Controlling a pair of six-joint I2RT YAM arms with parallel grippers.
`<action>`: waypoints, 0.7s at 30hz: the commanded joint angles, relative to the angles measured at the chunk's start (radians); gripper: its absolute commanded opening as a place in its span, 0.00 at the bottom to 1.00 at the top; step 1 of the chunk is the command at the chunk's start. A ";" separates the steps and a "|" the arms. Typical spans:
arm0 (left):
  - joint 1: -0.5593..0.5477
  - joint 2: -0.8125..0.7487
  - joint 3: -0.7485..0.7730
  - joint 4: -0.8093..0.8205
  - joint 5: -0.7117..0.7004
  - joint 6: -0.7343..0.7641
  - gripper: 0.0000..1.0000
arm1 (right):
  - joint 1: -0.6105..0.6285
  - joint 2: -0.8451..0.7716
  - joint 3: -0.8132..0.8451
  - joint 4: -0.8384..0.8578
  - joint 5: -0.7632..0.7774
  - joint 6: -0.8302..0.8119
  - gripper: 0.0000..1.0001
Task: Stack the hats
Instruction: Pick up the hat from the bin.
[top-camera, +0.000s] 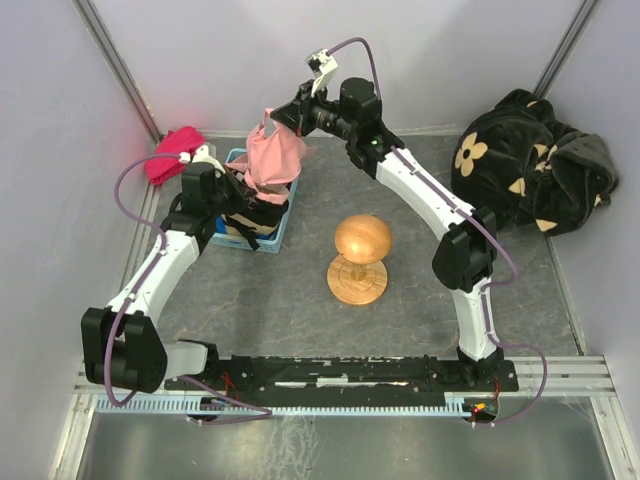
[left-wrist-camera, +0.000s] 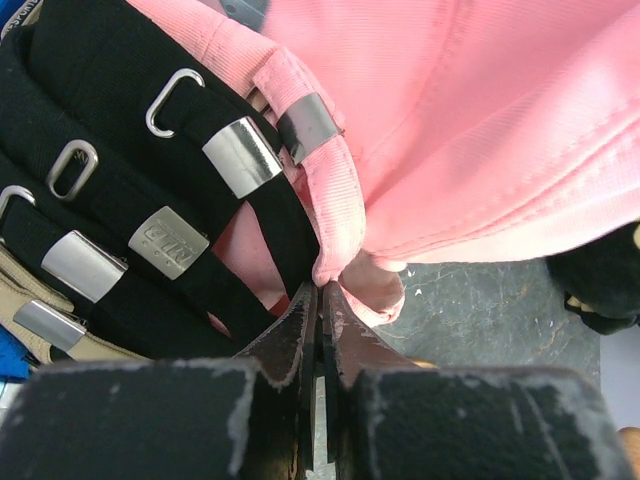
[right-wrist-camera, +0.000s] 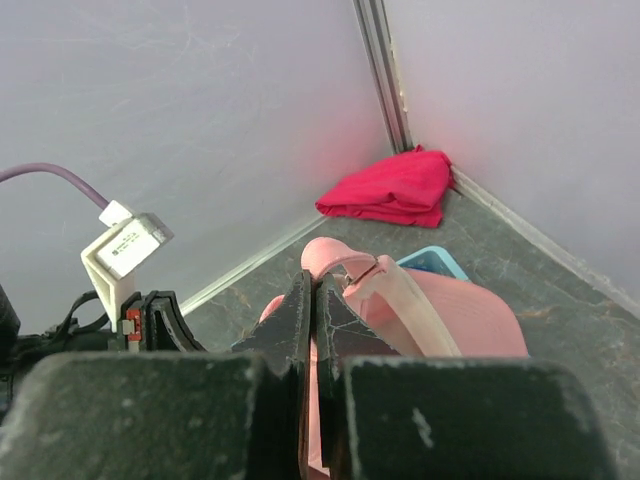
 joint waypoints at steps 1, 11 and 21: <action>0.008 -0.017 -0.008 0.043 -0.019 -0.046 0.06 | -0.008 -0.109 0.076 0.045 0.008 -0.038 0.02; 0.009 -0.026 0.015 0.047 -0.026 -0.056 0.30 | -0.008 -0.143 0.126 -0.009 -0.013 -0.043 0.02; 0.010 -0.040 0.034 0.066 -0.031 -0.090 0.47 | 0.003 -0.308 -0.066 0.054 -0.025 0.010 0.02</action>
